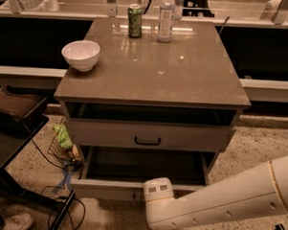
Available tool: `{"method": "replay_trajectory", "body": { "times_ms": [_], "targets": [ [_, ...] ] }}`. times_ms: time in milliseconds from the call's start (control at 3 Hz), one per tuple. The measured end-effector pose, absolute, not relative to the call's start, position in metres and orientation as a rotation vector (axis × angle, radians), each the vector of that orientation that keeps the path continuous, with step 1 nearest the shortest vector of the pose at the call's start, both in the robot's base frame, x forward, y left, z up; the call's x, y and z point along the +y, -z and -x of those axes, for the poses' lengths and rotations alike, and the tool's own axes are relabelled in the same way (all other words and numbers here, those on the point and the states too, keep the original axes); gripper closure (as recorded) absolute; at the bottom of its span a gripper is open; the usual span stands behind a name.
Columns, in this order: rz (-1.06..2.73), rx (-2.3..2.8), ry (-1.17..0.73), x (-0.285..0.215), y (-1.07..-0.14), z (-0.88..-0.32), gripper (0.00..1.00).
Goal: Open middle drawer
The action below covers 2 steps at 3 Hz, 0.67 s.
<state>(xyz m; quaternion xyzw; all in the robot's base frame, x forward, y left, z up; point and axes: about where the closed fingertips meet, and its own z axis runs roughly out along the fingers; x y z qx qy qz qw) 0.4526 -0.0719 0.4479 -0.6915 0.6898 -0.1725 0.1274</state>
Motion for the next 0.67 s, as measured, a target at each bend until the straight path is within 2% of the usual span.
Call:
{"method": "replay_trajectory", "body": {
  "times_ms": [667],
  "targets": [
    [1.994,1.936,0.584,-0.082,-0.483,-0.470,1.00]
  ]
}}
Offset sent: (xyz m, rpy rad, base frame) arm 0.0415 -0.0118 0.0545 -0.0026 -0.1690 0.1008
